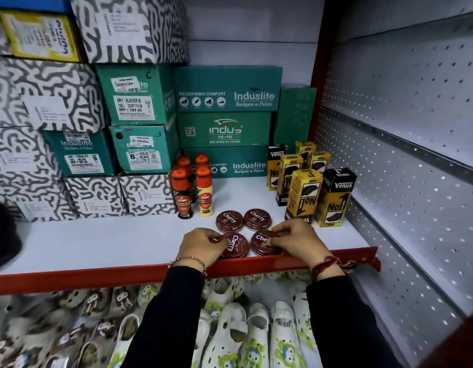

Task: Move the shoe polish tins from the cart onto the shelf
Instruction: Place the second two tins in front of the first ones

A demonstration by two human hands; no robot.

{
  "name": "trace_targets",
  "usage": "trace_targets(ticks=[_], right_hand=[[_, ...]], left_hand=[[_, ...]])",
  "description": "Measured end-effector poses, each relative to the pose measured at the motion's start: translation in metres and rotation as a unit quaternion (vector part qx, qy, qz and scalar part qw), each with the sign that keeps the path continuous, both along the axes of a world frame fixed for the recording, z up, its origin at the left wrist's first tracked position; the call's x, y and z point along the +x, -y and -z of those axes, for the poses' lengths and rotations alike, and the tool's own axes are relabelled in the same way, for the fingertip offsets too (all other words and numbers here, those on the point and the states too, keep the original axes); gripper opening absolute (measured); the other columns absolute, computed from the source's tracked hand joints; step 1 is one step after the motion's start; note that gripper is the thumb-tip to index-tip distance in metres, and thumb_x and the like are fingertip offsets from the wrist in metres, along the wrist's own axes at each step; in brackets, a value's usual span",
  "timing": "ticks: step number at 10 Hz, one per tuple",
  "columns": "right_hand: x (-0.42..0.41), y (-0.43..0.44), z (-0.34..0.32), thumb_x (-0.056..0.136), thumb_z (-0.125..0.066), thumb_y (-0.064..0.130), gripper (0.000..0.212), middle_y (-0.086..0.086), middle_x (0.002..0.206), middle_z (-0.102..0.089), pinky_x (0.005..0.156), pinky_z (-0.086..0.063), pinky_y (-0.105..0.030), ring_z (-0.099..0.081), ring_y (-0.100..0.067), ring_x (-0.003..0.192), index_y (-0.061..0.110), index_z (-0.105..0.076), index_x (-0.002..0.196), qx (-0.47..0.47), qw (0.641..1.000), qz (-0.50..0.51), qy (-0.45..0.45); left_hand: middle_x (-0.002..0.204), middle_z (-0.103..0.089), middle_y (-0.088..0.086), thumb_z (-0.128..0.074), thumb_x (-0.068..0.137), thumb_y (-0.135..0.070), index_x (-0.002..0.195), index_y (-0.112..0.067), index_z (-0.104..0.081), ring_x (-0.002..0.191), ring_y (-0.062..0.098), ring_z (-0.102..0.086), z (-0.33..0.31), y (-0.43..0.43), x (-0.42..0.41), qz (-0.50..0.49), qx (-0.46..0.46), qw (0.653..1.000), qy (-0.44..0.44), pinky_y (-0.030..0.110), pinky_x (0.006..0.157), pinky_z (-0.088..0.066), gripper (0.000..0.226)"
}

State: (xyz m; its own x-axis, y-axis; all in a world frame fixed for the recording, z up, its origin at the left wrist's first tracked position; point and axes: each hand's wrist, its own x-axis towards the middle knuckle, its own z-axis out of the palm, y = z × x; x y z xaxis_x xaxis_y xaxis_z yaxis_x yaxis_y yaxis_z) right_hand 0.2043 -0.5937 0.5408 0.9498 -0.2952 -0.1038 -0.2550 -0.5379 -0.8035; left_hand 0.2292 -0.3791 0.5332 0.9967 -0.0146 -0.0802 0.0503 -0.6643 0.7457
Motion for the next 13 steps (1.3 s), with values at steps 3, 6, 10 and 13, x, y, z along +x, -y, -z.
trace_targets(ticks=[3, 6, 10, 13], right_hand=[[-0.005, 0.002, -0.006, 0.078, -0.076, 0.012, 0.037, -0.003, 0.114, -0.072, 0.094, -0.051, -0.026, -0.067, -0.015, 0.102, 0.015, -0.072, 0.115, -0.035, 0.996, -0.084, -0.011], [0.011, -0.014, -0.010, 0.090, -0.044, 0.001, 0.064, -0.002, 0.163, -0.026, 0.125, -0.010, -0.031, -0.018, -0.018, 0.153, 0.013, -0.033, 0.152, -0.180, 0.963, -0.201, 0.024], [0.010, -0.013, -0.001, 0.082, -0.048, 0.002, 0.069, -0.002, 0.159, -0.037, 0.124, -0.022, -0.037, -0.031, -0.023, 0.149, 0.020, -0.041, 0.148, -0.208, 0.953, -0.218, -0.012], [0.000, -0.016, -0.011, 0.086, -0.048, -0.001, 0.063, -0.005, 0.153, -0.045, 0.118, -0.030, -0.025, -0.042, -0.018, 0.142, 0.016, -0.045, 0.146, -0.197, 0.959, -0.203, 0.027]], left_hand=[[0.104, -0.077, 0.003, -0.073, 0.081, -0.038, 0.112, -0.027, -0.076, 0.098, 0.020, -0.072, -0.002, -0.006, 0.002, 0.041, 0.028, 0.999, 0.004, 0.027, 0.092, -0.054, 0.034], [0.167, -0.019, 0.003, -0.043, 0.092, -0.004, 0.157, -0.017, -0.028, 0.156, 0.024, -0.012, -0.008, 0.012, 0.018, 0.199, 0.114, 0.971, 0.060, 0.040, 0.128, -0.013, 0.067], [0.169, -0.008, 0.000, -0.039, 0.096, -0.005, 0.160, -0.017, -0.016, 0.158, 0.020, 0.002, 0.004, 0.016, 0.016, 0.252, 0.142, 0.956, 0.040, 0.032, 0.128, -0.007, 0.069], [0.168, -0.014, 0.002, -0.041, 0.097, -0.007, 0.159, -0.017, -0.021, 0.158, 0.020, -0.005, -0.003, 0.012, 0.010, 0.242, 0.137, 0.959, 0.057, 0.035, 0.128, -0.010, 0.065]])
